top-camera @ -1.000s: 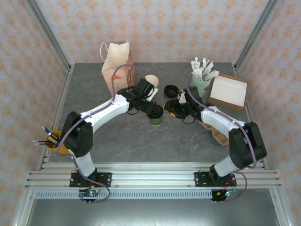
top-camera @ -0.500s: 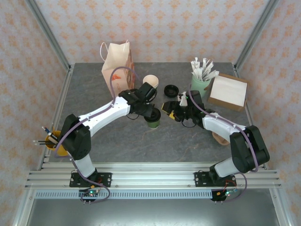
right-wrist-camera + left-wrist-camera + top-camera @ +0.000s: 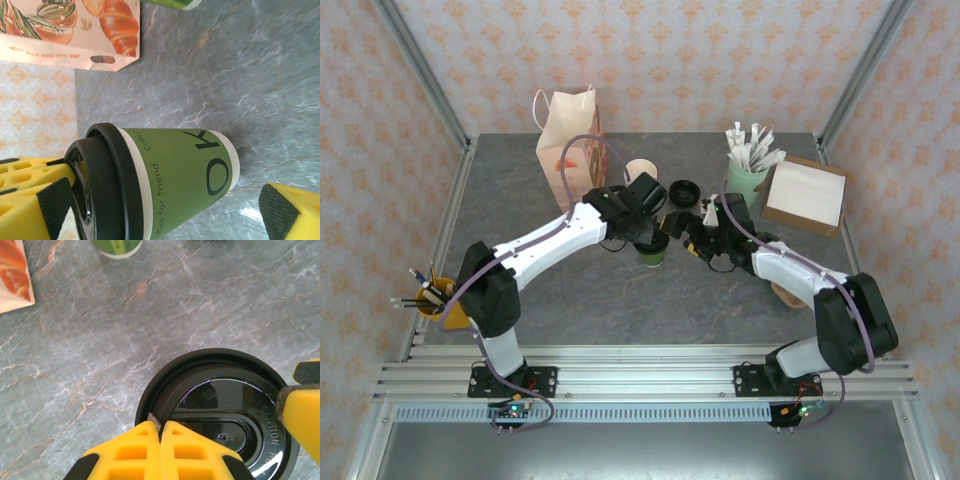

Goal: Pack the takeout coffee

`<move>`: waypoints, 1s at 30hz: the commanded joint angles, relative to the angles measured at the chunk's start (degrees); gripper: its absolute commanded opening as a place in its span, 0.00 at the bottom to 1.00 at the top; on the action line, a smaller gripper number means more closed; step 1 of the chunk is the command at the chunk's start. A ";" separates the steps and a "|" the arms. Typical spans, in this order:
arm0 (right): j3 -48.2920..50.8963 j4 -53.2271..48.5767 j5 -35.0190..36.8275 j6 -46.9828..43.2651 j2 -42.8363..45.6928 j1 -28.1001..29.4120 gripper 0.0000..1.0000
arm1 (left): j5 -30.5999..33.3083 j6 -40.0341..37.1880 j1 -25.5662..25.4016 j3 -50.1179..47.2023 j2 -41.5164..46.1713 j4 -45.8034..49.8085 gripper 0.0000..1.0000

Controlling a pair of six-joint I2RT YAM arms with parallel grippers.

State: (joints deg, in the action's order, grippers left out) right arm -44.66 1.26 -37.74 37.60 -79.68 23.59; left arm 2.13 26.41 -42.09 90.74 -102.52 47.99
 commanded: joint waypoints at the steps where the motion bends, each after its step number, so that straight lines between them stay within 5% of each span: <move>1: 1.68 -4.24 10.03 -3.24 5.16 -0.90 1.00 | 4.09 2.31 -1.70 4.46 -4.06 2.81 0.00; 11: 1.22 -16.20 15.48 -8.77 9.37 -5.39 0.99 | 7.28 3.87 -3.96 19.75 -16.97 10.59 0.00; 21: 0.52 -16.46 11.83 -13.14 9.98 -5.45 0.99 | 4.02 3.65 -4.10 24.58 -17.11 13.07 0.27; 30: -1.27 -17.63 8.21 -18.45 9.10 -4.91 0.99 | 4.98 1.99 -3.42 28.07 -14.55 14.69 0.41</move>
State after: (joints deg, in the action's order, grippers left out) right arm -43.83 -15.44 -26.81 22.57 -70.74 18.33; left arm 6.07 29.02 -45.74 117.49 -119.46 59.92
